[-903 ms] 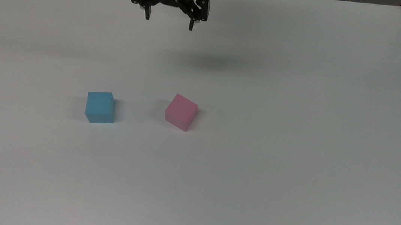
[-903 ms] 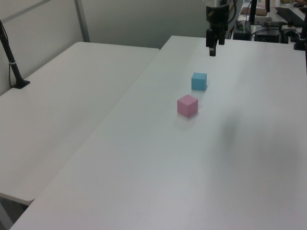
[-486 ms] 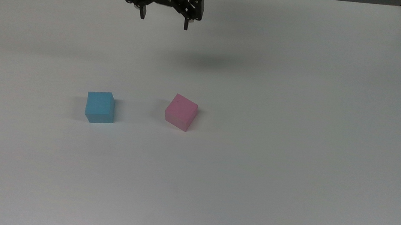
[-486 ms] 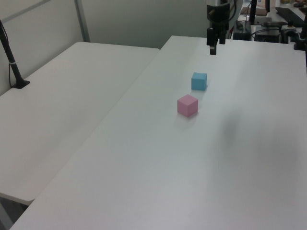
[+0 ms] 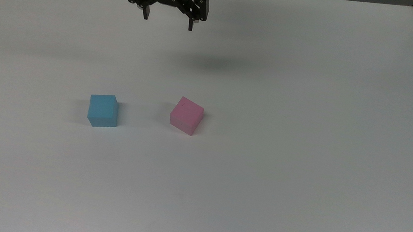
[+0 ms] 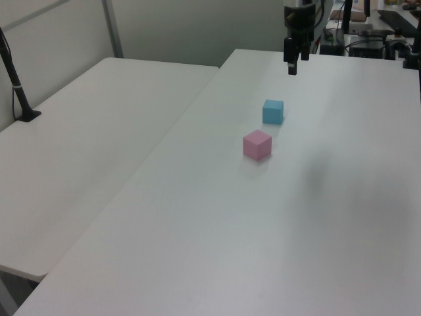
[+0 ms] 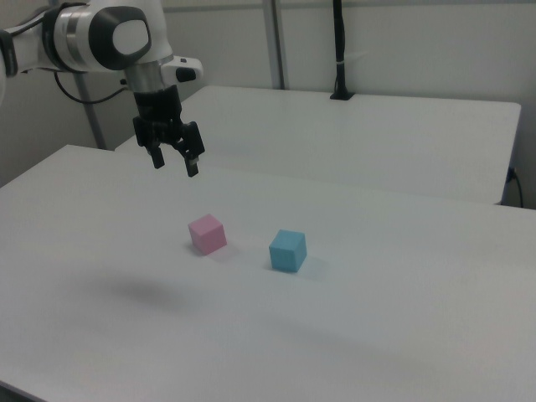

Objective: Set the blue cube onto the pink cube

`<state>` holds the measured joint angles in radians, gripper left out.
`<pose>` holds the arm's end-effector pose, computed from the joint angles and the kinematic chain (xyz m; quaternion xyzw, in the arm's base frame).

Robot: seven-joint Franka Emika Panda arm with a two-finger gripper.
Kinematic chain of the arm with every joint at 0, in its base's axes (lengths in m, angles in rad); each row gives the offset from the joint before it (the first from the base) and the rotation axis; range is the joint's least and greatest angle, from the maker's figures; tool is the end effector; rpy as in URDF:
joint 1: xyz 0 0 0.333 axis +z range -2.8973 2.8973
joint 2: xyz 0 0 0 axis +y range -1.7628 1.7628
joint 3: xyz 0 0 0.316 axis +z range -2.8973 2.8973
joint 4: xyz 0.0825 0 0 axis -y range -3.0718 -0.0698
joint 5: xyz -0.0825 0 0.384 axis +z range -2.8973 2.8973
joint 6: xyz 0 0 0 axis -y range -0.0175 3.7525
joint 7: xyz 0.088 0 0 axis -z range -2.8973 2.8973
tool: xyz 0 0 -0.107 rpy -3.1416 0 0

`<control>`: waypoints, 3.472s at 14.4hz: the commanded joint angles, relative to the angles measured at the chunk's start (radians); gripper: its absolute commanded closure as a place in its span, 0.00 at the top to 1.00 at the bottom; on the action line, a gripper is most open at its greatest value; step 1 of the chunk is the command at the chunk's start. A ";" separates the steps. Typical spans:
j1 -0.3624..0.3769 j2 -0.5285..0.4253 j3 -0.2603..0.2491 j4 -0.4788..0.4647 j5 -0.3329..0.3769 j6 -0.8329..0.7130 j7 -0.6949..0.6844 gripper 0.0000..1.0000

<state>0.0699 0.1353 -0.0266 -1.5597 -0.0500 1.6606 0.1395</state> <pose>0.5995 0.0220 0.5595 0.9985 -0.0453 -0.0147 0.0281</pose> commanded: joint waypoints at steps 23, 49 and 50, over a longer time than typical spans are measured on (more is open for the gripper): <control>-0.216 0.417 -0.007 0.010 -0.044 0.548 -0.244 0.31; 0.067 0.087 0.001 -0.016 -0.034 0.194 -0.003 1.00; 0.067 0.058 -0.002 -0.014 -0.033 0.153 -0.003 1.00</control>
<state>0.1311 0.3364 -0.0186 -1.5333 -0.0760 1.9333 0.1216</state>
